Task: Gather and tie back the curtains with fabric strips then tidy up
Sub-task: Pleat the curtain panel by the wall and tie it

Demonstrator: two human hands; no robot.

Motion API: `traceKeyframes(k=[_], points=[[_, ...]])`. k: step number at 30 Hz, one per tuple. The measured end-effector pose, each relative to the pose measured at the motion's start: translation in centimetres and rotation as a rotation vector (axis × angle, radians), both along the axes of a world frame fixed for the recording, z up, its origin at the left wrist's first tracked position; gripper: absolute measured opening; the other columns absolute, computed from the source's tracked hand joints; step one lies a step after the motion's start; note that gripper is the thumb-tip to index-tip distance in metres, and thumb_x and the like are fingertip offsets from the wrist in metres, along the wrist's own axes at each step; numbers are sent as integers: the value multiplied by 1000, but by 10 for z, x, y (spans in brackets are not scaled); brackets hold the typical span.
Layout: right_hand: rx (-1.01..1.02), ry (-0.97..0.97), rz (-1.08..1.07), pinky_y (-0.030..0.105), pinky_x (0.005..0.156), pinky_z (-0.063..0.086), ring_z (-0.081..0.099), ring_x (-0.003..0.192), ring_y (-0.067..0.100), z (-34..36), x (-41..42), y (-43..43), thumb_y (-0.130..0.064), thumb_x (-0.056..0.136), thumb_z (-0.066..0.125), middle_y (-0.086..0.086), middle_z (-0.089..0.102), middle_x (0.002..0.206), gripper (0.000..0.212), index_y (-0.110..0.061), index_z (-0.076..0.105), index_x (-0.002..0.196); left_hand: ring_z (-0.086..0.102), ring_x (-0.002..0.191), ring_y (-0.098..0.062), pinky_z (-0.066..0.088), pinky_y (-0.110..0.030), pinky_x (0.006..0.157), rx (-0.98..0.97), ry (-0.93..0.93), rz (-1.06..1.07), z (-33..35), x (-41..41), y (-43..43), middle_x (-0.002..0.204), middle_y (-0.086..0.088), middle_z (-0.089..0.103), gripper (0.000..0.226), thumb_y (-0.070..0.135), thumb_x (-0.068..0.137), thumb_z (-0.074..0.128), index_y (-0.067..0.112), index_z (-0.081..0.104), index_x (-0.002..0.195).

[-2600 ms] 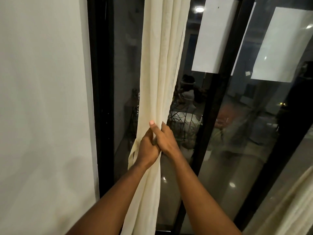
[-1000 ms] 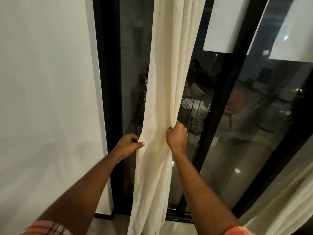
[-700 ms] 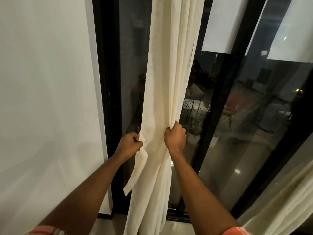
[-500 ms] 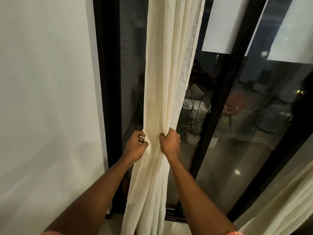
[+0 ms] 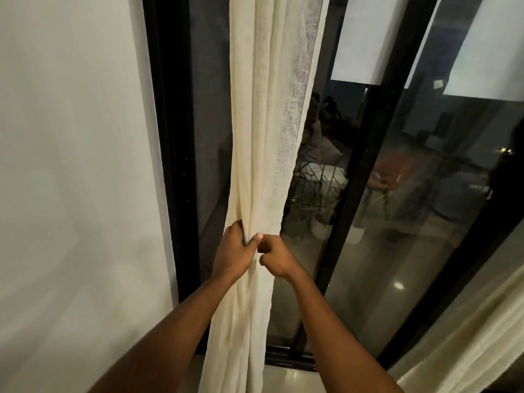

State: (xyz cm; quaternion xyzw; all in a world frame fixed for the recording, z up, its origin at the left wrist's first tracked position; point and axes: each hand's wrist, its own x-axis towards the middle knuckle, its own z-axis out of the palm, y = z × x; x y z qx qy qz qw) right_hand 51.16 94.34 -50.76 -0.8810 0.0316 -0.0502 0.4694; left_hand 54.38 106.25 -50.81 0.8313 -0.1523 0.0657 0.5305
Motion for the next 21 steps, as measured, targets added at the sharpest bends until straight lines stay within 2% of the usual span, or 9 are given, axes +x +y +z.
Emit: traceKeyframes(k=[1, 3, 5, 7, 10, 13, 15, 17, 21], points=[[28, 9, -9, 35, 94, 52, 60, 114, 21, -3, 0, -5, 19, 73, 39, 8, 66, 120, 63, -6, 59, 127, 61, 106, -18, 50, -33, 89, 33, -7, 20, 2, 0, 0, 118, 2, 61, 45, 42, 90, 58, 18, 51, 128], [119, -29, -165, 25, 91, 50, 62, 112, 23, -6, 0, -13, 21, 73, 34, 7, 69, 109, 63, -4, 62, 123, 63, 104, -22, 53, -37, 89, 75, -2, 49, 4, 0, 1, 116, -1, 64, 38, 37, 93, 54, 17, 54, 125], [137, -146, -407, 21, 88, 48, 64, 107, 22, -2, -2, -21, 18, 79, 41, 6, 69, 105, 51, -4, 65, 118, 64, 101, -22, 53, -39, 89, 99, 5, 53, 7, -1, 2, 113, 0, 65, 35, 34, 93, 52, 16, 57, 123], [130, -228, -516, 24, 94, 46, 60, 114, 19, 5, -1, -33, 11, 84, 52, 6, 64, 121, 48, -7, 58, 127, 65, 99, -21, 54, -40, 88, 108, -5, 46, 8, -1, 2, 111, 1, 66, 33, 32, 93, 51, 16, 59, 121], [139, -178, -432, 35, 111, 35, 37, 138, 23, 16, 9, -53, 6, 82, 62, 7, 39, 150, 75, -11, 31, 148, 66, 95, -21, 55, -35, 82, 112, -8, 51, 8, -1, 0, 108, 0, 67, 30, 29, 94, 52, 14, 61, 118], [181, -109, -283, 40, 112, 35, 29, 142, 25, 24, 21, -63, -5, 80, 72, 5, 28, 156, 95, -19, 14, 154, 66, 89, -20, 53, -31, 75, 120, 5, 73, 9, -2, -1, 102, 0, 68, 26, 27, 93, 52, 12, 63, 111], [262, -100, -193, 35, 103, 43, 38, 137, 24, 28, 28, -64, -10, 81, 74, 5, 36, 151, 95, -22, 14, 154, 64, 82, -17, 51, -28, 65, 132, 23, 94, 9, -3, -2, 96, 0, 67, 21, 27, 93, 52, 10, 63, 102], [282, -85, -132, 28, 94, 46, 46, 130, 20, 28, 36, -61, -15, 85, 71, 4, 44, 145, 84, -22, 22, 152, 61, 76, -13, 45, -21, 59, 142, 32, 113, 9, -4, -3, 94, -1, 67, 19, 27, 94, 53, 10, 60, 97], [305, -105, -27, 18, 89, 49, 54, 120, 15, 16, 37, -50, -13, 86, 70, 1, 53, 136, 72, -15, 32, 147, 62, 84, -16, 49, -24, 69, 132, 49, 95, 8, -8, -6, 100, 0, 65, 27, 27, 94, 55, 9, 60, 112]])
